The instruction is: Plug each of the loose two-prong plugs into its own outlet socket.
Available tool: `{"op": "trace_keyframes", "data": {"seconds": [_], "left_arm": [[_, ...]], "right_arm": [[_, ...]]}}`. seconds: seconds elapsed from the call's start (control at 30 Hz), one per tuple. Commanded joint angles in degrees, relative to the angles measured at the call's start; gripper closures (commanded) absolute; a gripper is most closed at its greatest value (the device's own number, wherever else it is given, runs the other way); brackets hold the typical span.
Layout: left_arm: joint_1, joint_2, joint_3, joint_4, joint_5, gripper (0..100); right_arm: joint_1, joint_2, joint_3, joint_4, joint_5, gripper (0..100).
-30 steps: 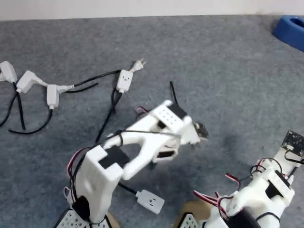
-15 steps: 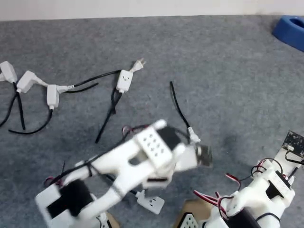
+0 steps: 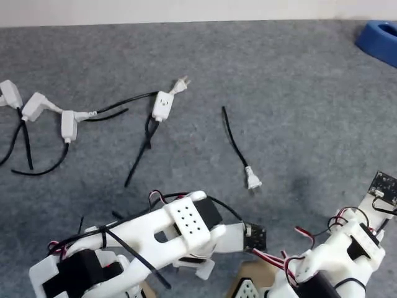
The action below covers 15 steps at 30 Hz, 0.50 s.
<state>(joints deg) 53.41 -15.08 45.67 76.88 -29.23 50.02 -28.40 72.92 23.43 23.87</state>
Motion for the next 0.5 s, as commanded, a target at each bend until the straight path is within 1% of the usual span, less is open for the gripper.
{"op": "trace_keyframes", "data": {"seconds": [0.0, 0.13, 0.2, 0.27, 0.37, 0.4, 0.47], "left_arm": [[0.66, -1.71, 0.04, -2.64, -0.44, 75], [0.22, -1.71, 0.13, -5.01, -0.7, 75], [0.22, -1.71, 0.13, -5.1, -3.69, 76], [0.04, -1.71, 0.13, -5.45, -5.89, 82], [-2.51, -1.71, 0.13, -7.03, -6.07, 95], [-3.38, -1.71, 0.13, -7.38, -6.07, 96], [-4.88, -1.63, 0.13, -7.38, -6.07, 95]], "right_arm": [[1.01, -1.54, -0.4, -0.31, 0.79, 90.8], [1.01, -1.54, -0.48, -0.31, 0.79, 90.8], [1.01, -1.54, -0.57, -0.31, 0.79, 90.8], [1.01, -1.54, -0.57, -0.31, 0.79, 90.8], [1.01, -1.54, -0.57, -0.31, 0.79, 90.8], [1.01, -1.54, -0.57, -0.31, 0.79, 90.8], [1.01, -1.54, -0.66, -0.31, 0.79, 90.8]]}}
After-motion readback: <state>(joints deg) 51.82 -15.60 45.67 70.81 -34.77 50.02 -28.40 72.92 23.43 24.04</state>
